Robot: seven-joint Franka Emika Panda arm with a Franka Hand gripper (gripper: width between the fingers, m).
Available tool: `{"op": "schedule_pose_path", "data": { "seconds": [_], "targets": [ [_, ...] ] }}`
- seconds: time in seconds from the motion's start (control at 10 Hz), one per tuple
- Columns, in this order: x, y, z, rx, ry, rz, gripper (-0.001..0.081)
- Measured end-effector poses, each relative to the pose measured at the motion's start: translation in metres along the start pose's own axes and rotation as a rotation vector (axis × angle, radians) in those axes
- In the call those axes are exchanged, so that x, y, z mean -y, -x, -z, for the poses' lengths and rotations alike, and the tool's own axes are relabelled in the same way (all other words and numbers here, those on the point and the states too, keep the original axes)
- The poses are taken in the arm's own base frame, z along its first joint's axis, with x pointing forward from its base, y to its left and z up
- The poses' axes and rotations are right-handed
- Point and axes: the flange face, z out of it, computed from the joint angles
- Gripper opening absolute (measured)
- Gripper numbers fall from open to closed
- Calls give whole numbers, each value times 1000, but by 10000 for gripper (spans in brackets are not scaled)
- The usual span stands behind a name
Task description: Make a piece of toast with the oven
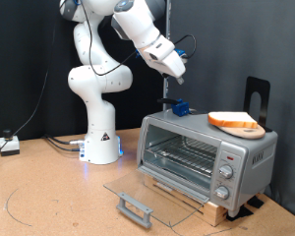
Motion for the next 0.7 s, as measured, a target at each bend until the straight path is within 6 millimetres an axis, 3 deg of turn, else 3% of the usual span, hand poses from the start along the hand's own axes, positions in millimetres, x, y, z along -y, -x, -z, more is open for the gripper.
{"op": "schedule_pose_path", "data": {
  "seconds": [0.7],
  "targets": [
    [0, -1, -33, 85, 64, 17, 809]
  ]
}}
